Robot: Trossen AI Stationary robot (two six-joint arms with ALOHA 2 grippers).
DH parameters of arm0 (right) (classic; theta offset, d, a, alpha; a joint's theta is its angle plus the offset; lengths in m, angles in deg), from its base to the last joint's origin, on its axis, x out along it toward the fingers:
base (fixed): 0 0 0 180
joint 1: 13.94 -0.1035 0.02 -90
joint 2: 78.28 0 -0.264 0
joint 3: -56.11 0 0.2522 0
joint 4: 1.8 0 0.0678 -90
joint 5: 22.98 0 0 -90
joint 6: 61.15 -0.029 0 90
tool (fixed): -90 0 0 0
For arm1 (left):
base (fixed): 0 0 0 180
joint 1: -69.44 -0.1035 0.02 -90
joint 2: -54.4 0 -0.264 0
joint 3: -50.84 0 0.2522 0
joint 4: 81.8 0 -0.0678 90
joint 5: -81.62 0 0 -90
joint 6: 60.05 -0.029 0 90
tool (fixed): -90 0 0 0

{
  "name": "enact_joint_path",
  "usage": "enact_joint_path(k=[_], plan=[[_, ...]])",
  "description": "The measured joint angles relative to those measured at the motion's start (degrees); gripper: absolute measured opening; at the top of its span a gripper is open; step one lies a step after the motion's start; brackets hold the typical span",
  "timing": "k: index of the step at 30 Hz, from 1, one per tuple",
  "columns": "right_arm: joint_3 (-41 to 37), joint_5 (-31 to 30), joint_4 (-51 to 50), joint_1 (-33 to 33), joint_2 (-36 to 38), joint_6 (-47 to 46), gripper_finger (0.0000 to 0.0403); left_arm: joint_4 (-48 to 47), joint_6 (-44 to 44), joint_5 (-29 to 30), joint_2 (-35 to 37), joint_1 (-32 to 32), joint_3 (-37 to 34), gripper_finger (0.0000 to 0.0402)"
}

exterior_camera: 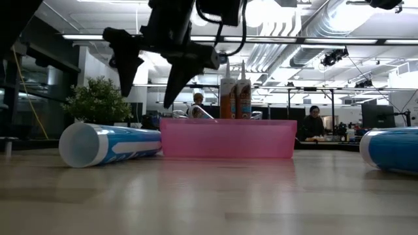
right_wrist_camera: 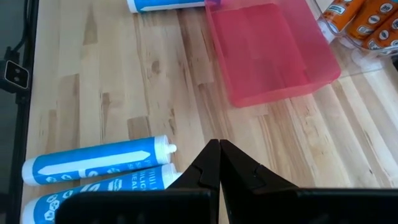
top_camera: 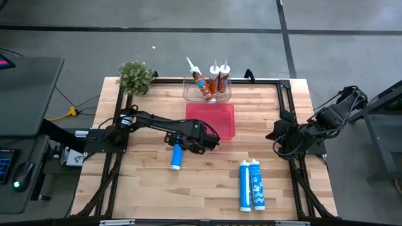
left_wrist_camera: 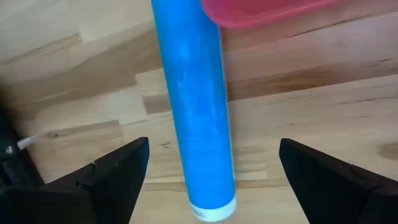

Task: Pick & place silicon tubes, Sealant and Lysol wipes
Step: Put the left blue sealant into the red container

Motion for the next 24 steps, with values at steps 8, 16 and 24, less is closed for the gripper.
enact_joint_path(k=[8,16,24], plan=[[0.0,0.2,0.0,0.0,0.0,-1.2,0.0,0.8,-3.3,-1.2,-0.2,-2.3,-0.5,0.0355],[0.0,0.1,0.0,0.0,0.0,-2.2,0.0,16.1,-2.2,-3.8,3.3,-2.1,-10.3,0.0355],[0.0,0.1,0.0,0.0,0.0,-2.2,0.0,16.6,2.2,-3.3,6.3,-2.1,-17.4,0.0355]])
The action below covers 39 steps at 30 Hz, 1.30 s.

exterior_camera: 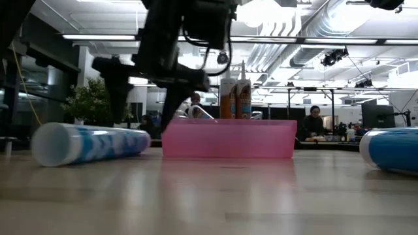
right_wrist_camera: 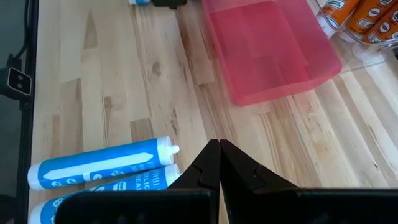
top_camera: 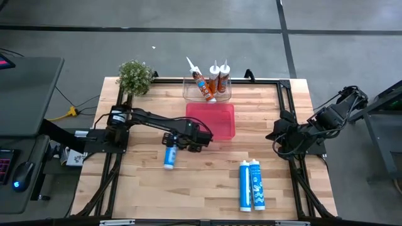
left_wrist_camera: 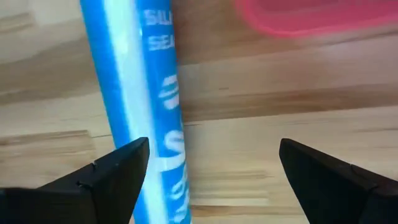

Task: Pick & place silicon tubes, Sealant and Lysol wipes
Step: Put the left blue sealant into the red container

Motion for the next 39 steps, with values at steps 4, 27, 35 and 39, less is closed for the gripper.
enact_joint_path(k=[4,27,35,39], plan=[[0.0,-0.1,0.0,0.0,0.0,0.1,0.0,-0.3,1.3,1.6,0.8,0.0,-1.0,0.0355],[0.0,-1.0,0.0,0.0,0.0,-1.7,0.0,-4.0,16.5,1.7,23.3,-0.2,-31.8,0.0355],[0.0,-1.3,0.0,0.0,0.0,-3.2,0.0,0.1,14.6,-1.3,30.0,-4.1,-44.9,0.0355],[0.0,-1.5,0.1,0.0,0.0,-4.8,0.0,2.7,12.6,-3.1,31.0,-5.8,-48.4,0.0355]])
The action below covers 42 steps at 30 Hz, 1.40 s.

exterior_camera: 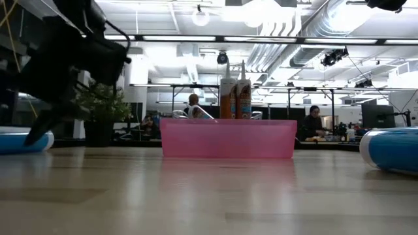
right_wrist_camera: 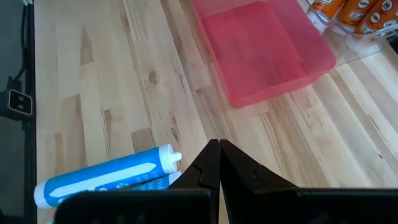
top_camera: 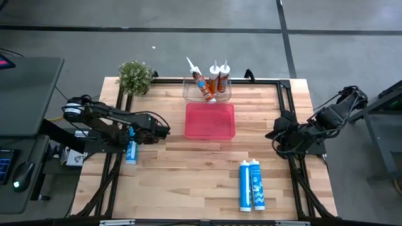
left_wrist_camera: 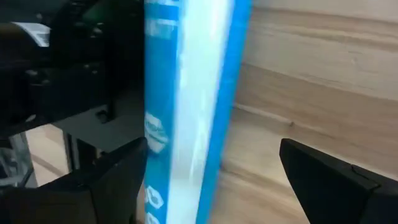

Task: Pick & place silicon tubes, Sealant and Lysol wipes
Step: Put the left blue sealant into the red container

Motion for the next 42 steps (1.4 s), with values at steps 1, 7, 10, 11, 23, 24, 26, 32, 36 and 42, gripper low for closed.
enact_joint_path(k=[1,7,10,11,23,24,26,32,36,42], plan=[[0.0,0.0,0.0,0.0,0.0,-0.4,0.0,0.7,-0.3,0.1,-0.2,0.0,-0.5,0.0355],[0.0,-0.8,-0.2,0.0,-0.1,-3.2,0.0,3.3,0.0,0.9,-0.1,0.0,-2.9,0.0355],[0.0,-1.5,-0.2,0.0,-0.1,-4.3,0.0,5.7,0.7,0.0,0.1,-0.3,-4.4,0.0355],[0.0,-1.6,-0.2,0.0,-0.1,-4.5,0.0,6.5,0.7,-0.5,0.1,-0.4,-4.9,0.0355],[0.0,-3.7,-0.2,0.4,-0.1,-5.7,0.0,7.5,-0.8,-1.2,-0.1,-6.7,-4.6,0.0354],[0.0,-3.6,-0.2,0.6,-0.1,-5.7,0.0,7.8,-1.6,-1.2,-0.1,-7.4,-4.6,0.0354],[0.0,-3.5,-0.3,1.0,-0.1,-5.7,0.0,8.7,-3.1,-1.2,-0.1,-8.7,-4.6,0.0354],[0.0,-3.6,-0.3,1.2,-0.1,-5.5,0.0,10.8,-5.6,-1.0,0.0,-11.5,-4.4,0.0347],[0.0,-3.7,-0.3,1.2,-0.1,-4.6,0.0,11.7,-4.9,-0.6,0.0,-11.9,-4.9,0.0321],[0.0,-4.0,-0.3,1.2,-0.1,-4.5,0.0,12.8,-3.2,-0.2,0.0,-11.8,-5.4,0.0277]])
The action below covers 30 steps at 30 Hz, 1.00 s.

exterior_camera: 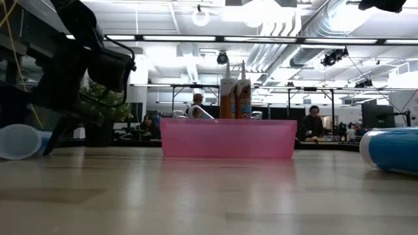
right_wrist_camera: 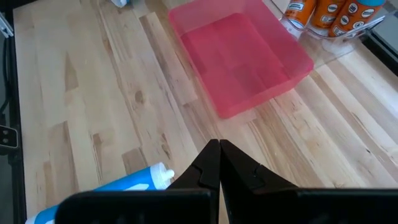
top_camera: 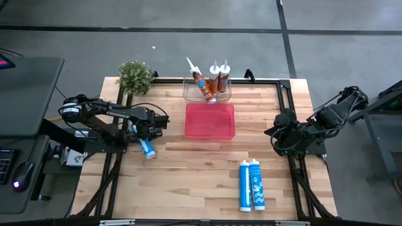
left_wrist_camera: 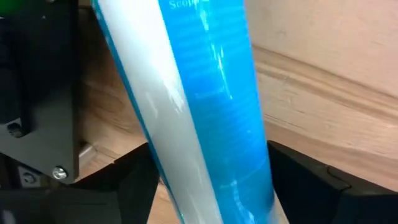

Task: Pick & place silicon tubes, Sealant and Lysol wipes
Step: Put the left blue sealant into the red container

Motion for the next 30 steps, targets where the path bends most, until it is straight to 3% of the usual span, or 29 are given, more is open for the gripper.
enact_joint_path(k=[11,20,30], plan=[[0.0,0.2,0.0,0.0,0.0,0.0,0.0,1.5,-1.2,0.9,-0.2,0.0,-0.1,0.02],[0.0,0.1,0.0,0.0,0.0,0.3,0.0,1.8,-8.2,1.6,-0.3,0.0,-0.1,0.02],[0.0,0.1,0.0,0.0,0.0,0.5,0.0,4.0,-22.8,5.4,-0.5,-0.1,4.0,0.0199]])
